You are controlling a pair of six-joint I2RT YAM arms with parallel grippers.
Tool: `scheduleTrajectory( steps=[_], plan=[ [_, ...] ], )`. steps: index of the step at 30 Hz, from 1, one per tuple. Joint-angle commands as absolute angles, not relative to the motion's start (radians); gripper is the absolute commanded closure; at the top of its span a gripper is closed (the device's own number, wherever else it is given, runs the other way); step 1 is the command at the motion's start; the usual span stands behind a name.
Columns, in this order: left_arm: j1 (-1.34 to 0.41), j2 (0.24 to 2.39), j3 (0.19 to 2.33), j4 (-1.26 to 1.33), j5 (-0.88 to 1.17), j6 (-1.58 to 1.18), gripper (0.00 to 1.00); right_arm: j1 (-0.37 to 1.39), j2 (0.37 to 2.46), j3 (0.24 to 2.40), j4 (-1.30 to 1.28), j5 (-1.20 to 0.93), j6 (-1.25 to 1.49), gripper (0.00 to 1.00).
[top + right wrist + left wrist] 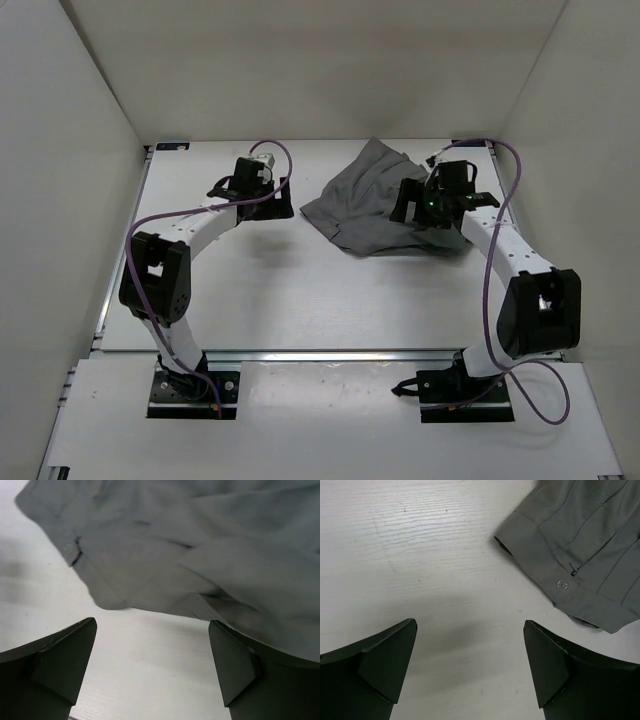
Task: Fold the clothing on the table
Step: Move the skirt to the center of the board
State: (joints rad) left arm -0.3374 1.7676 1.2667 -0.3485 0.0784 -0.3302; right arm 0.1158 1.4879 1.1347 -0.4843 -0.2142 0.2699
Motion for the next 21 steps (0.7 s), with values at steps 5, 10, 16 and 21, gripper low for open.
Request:
scheduleTrajectory(
  steps=[5, 10, 16, 21],
  plan=[
    [-0.377, 1.713, 1.313, -0.257, 0.037, -0.259, 0.02, 0.205, 1.523, 1.149, -0.439, -0.222, 0.31, 0.11],
    [-0.431, 1.773, 1.37, -0.184, 0.002, -0.213, 0.01, 0.169, 1.482, 1.121, -0.442, -0.235, 0.313, 0.11],
    [-0.41, 1.917, 1.474, -0.155, 0.029, -0.317, 0.01, 0.085, 1.413, 1.106, -0.472, -0.221, 0.304, 0.11],
    [-0.362, 2.04, 1.537, -0.133, 0.09, -0.431, 0.01, 0.064, 1.356, 1.057, -0.466, -0.239, 0.322, 0.11]
  ],
)
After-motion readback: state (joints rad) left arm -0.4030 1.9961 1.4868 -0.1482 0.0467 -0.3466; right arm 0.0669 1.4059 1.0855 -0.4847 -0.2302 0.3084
